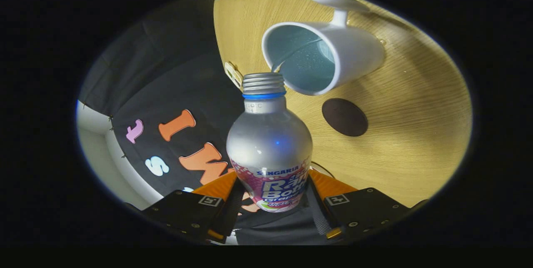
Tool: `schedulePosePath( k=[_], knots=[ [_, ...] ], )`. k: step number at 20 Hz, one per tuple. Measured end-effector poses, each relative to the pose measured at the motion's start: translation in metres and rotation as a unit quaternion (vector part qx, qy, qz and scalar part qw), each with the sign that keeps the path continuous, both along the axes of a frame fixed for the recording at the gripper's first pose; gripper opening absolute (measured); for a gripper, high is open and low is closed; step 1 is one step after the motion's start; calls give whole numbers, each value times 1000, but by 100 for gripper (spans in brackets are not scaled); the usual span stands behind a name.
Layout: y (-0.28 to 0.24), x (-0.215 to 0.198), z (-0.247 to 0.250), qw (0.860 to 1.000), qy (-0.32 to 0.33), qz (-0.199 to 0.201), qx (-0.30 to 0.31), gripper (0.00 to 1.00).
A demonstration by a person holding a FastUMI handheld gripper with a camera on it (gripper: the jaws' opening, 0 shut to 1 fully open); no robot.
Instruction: Take the bottle from table, then pour the juice into the cup, finally place the bottle on the coaster
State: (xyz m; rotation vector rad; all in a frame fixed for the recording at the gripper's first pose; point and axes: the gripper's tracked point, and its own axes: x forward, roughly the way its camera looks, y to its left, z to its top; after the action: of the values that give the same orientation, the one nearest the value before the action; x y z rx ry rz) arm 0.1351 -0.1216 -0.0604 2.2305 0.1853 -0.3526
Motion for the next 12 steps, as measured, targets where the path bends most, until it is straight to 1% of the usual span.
schedulePosePath(
  k=[12],
  knots=[
    [-1,3,7,1000,-7,-5,10,75]
  ],
)
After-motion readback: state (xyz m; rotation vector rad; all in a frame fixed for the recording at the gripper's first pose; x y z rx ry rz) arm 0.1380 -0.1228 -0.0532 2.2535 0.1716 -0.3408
